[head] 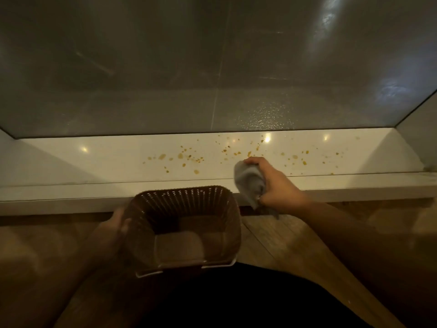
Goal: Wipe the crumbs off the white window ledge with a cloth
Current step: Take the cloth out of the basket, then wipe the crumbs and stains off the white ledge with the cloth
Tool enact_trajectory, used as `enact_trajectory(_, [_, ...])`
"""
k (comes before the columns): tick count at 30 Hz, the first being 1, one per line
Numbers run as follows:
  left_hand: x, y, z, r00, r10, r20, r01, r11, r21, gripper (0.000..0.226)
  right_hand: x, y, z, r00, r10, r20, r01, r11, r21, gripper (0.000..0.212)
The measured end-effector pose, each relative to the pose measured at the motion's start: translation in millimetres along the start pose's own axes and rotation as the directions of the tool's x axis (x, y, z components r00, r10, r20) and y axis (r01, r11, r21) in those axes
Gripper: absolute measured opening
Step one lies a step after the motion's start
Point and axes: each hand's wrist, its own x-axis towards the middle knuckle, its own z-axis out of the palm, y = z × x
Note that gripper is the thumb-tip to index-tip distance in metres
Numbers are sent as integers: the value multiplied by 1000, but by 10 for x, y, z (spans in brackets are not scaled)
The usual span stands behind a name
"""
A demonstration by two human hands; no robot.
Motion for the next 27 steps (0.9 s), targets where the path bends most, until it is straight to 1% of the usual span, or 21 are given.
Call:
enact_trajectory(2, [-7,-8,15,999,-30,-16,30,1000,7,34,-9,257,-243,994,11,-112,-11,1000,4,72])
enact_trajectory(4, [12,-6,60,996,-70,-46,70,998,-1,35,7,554,-494,980,32,-195,-36,999,-16,62])
enact_trajectory(7, [114,-31,145,986,-133,-98,132,991,-11,32,73,974,-841,961,59,-271,-80,994,-68,56])
enact_trajectory(9, [171,-45,205,977,-175,-123,175,985,-7,33,105,1200,-1046,939,104,-328,-125,991,-43,54])
enact_trajectory(11, [236,-71,278,970,-190,-154,199,979,47,36,120,1398,-1215,911,174,-374,-173,984,37,51])
enact_trajectory(14, [305,-86,369,956,-206,-210,238,961,143,34,148,1632,-1365,875,238,-422,-221,971,89,51])
enact_trajectory(15, [266,32,372,946,-213,-243,262,945,193,34,152,1683,-1392,867,251,-431,-230,968,102,51])
enact_trajectory(17, [208,295,379,931,-178,-318,273,920,283,44,172,1764,-1430,858,256,-445,-231,967,109,51])
enact_trajectory(18, [164,461,402,921,-140,-364,267,906,328,50,180,1798,-1441,855,249,-455,-226,968,105,51])
enact_trajectory(19, [106,661,450,906,-73,-416,242,897,370,56,187,1822,-1444,853,242,-463,-222,970,98,51])
enact_trajectory(20, [68,847,488,896,24,-443,184,888,421,61,196,1836,-1441,850,236,-471,-218,972,94,50])
enact_trajectory(21, [40,1039,537,894,91,-439,131,883,451,63,205,1836,-1431,846,234,-480,-216,972,93,49])
enact_trajectory(25, [164,1491,763,926,112,-361,29,931,363,56,273,1779,-1377,809,236,-538,-231,970,78,52])
enact_trajectory(27, [238,1639,864,928,140,-346,-16,941,339,50,327,1765,-1364,771,270,-577,-255,961,108,57])
